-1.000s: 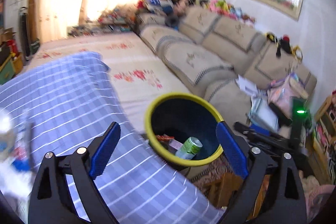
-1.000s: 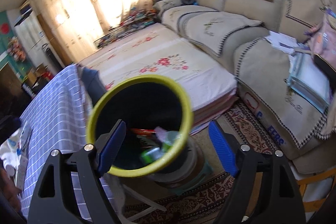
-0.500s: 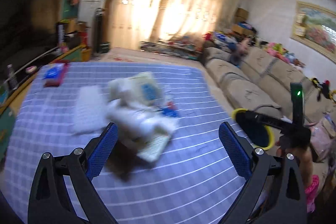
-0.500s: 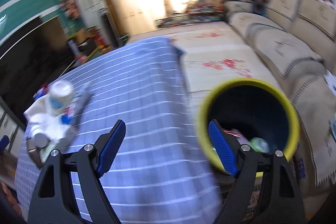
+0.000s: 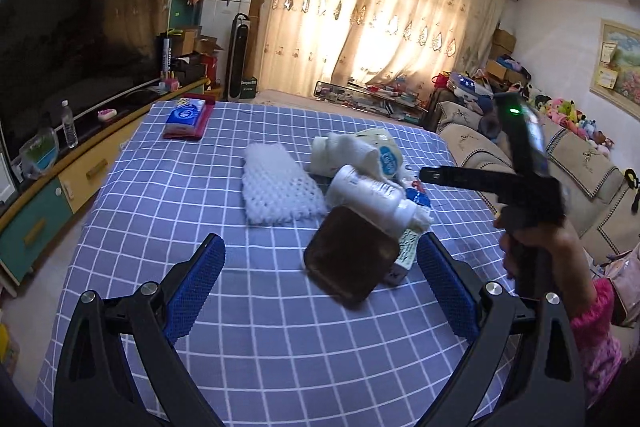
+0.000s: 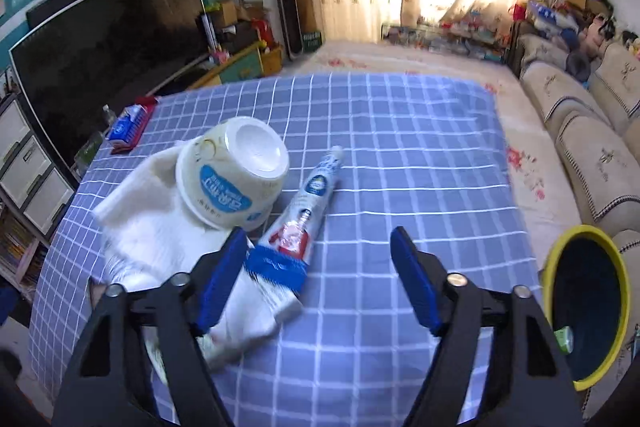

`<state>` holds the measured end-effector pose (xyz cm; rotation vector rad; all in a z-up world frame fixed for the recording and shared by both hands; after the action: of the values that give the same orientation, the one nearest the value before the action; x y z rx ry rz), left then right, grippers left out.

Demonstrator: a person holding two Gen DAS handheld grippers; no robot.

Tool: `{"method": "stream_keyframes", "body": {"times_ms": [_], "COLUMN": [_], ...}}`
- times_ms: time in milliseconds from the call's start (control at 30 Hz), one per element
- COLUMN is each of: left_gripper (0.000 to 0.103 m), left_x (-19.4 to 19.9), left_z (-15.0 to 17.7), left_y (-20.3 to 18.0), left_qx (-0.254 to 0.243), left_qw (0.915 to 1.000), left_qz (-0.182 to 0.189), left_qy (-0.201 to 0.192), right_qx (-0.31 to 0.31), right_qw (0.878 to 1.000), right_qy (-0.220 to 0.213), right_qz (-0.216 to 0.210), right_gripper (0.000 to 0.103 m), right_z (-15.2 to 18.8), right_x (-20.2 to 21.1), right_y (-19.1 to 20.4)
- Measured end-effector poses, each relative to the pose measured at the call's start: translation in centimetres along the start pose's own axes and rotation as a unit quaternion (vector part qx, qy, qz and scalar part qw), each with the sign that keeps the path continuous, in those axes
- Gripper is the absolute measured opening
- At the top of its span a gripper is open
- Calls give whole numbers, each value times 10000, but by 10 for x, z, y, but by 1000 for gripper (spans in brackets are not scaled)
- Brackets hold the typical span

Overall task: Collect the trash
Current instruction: 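Grasp the white toothpaste tube with the right gripper, then carry the toothpaste tube over the bin and open the right gripper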

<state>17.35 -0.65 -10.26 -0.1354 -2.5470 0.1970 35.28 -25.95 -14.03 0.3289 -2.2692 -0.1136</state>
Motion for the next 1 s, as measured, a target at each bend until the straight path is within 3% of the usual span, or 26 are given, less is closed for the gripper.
{"method": "stream_keyframes", "body": {"times_ms": [333,467,1000], "left_gripper": [95,95,95], "left_x": [-6,-10,-22], "left_z": [6,8,15], "left_y": [2,1,-8], "left_qx": [15,30,-65], "left_qw": [9999,9998,9996], "left_qz": [98,142,181], "left_qy": [105,144,211], "right_qx": [-301,-354,-660], "right_qw": [9988,9986,9973], "right_qy": [369,356,-248], "right_qz": [-103,-158,-191], "right_gripper": [48,22,17], "right_z": [1,2,13], "right_x": [-36,-34,33], "right_y": [-4,-4,-32]}}
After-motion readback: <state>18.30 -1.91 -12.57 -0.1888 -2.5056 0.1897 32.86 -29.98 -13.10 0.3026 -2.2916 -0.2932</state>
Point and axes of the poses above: each gripper's, at about its wrist camera, not at the fingertips, and x roughly against the way its jaws point, y to its left, z to its underside, the point moved 3 cm from there along -x, roughly the way its jaws point, and after that the axes turned 4 degrees about -z, right-handed, at the moved point
